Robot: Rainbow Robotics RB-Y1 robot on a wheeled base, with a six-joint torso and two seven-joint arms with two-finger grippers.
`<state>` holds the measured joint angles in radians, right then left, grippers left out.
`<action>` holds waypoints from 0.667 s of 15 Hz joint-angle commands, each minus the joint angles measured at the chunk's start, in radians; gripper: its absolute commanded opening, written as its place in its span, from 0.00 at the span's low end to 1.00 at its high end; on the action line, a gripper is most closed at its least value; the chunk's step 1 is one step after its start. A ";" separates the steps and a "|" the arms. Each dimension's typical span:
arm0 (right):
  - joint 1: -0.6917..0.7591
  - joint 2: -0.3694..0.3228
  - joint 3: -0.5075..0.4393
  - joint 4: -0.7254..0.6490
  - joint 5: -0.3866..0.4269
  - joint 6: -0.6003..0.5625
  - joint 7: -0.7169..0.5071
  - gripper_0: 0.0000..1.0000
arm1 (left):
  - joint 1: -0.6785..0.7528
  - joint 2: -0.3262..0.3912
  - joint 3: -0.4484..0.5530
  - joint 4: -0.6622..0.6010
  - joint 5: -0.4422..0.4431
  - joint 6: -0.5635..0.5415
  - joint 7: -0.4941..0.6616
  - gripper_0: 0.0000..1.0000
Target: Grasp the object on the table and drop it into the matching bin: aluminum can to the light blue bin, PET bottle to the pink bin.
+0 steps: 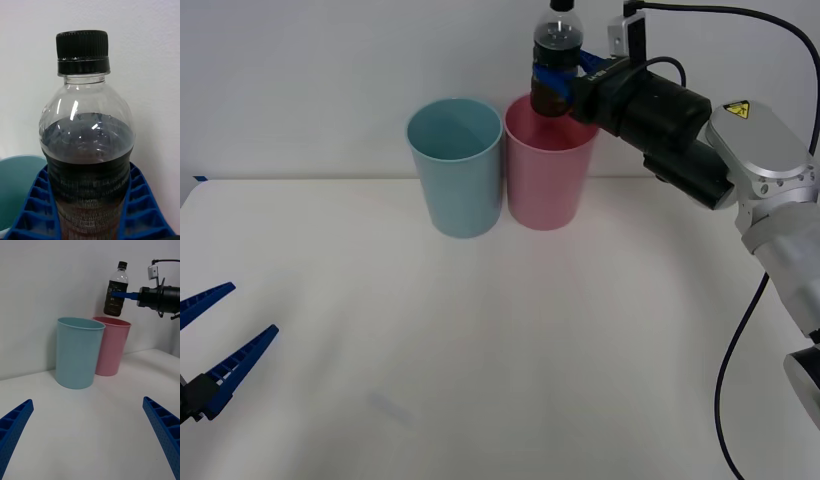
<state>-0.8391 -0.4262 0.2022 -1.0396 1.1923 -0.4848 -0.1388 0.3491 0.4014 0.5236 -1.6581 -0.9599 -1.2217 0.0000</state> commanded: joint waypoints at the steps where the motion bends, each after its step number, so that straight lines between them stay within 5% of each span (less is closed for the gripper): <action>1: 0.000 0.000 -0.003 0.000 0.000 0.000 0.008 1.00 | 0.000 0.000 0.000 0.000 0.000 0.000 0.000 1.00; 6: 0.014 0.000 -0.006 -0.014 -0.025 -0.020 0.027 1.00 | 0.000 0.000 0.000 0.000 0.000 0.000 0.000 1.00; 10: 0.127 -0.025 -0.021 -0.174 -0.028 -0.020 0.024 1.00 | 0.000 0.000 0.000 0.000 0.000 0.000 0.000 1.00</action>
<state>-0.7353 -0.4433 0.1816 -1.1808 1.1658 -0.5042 -0.1122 0.3491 0.4014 0.5236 -1.6581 -0.9599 -1.2217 0.0000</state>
